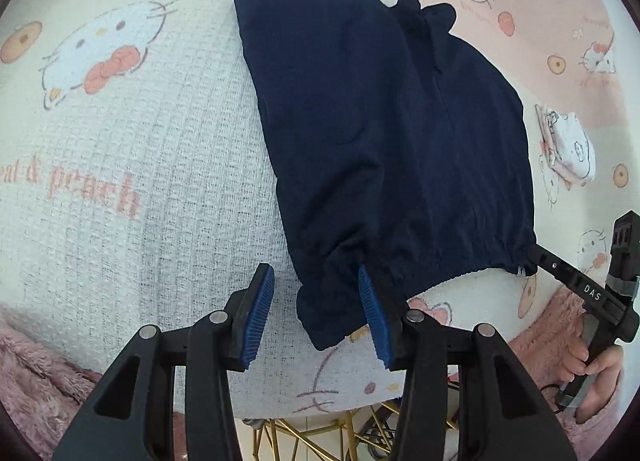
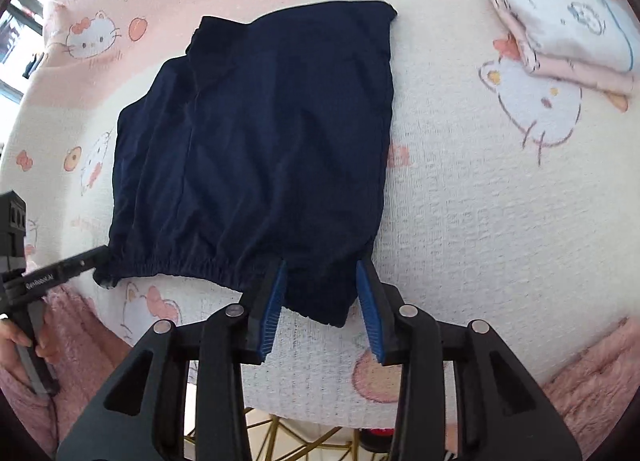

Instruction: Fold clothes

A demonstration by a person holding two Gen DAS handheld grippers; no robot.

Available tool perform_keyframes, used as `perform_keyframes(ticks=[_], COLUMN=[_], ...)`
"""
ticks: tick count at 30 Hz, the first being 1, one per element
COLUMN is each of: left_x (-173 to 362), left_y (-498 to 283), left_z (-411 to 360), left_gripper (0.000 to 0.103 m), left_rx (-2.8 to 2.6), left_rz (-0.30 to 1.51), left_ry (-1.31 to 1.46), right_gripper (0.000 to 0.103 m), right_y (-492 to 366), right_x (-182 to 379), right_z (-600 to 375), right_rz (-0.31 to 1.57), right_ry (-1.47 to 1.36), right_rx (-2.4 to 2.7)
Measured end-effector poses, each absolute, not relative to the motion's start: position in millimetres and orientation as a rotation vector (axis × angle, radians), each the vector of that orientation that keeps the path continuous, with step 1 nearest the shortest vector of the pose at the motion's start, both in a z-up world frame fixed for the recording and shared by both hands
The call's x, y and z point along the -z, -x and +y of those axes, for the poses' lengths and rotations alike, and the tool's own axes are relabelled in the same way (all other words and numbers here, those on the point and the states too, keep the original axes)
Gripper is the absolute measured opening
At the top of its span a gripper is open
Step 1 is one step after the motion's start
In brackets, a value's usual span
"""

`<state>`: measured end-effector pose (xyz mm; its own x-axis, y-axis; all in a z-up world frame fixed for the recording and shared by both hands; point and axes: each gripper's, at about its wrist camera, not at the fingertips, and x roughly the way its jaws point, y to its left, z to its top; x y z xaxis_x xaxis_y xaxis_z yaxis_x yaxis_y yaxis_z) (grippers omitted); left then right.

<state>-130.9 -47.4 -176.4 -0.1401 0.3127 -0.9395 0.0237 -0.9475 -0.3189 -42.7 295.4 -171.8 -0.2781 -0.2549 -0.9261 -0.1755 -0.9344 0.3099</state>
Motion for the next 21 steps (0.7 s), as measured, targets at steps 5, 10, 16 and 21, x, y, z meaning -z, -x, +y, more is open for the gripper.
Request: perform_keyframes(ticks=[5,10,16,21], left_x=[179.7,184.7,185.7,190.4], left_y=[128.9,127.4,125.5,118.8], left_z=[-57.5,-58.8,-50.1,-55.1], left_gripper=[0.046,0.046,0.046,0.046], left_rx=[-2.181,-2.183,-2.251,-2.177], left_rz=[-0.478,-0.490,-0.400,-0.539], left_ry=[1.919,1.931,1.939,1.923], right_gripper=[0.037,0.037,0.035,0.035], right_y=[35.9,31.3,30.4,26.8], right_x=[171.5,178.8,173.4,168.1], right_z=[327.0,334.1,311.9,309.6], right_rz=[-0.842,-0.883,-0.542,-0.588], right_ry=[-1.794,-1.822,-1.911,-1.841], right_rx=[2.450,2.365,2.459,2.420])
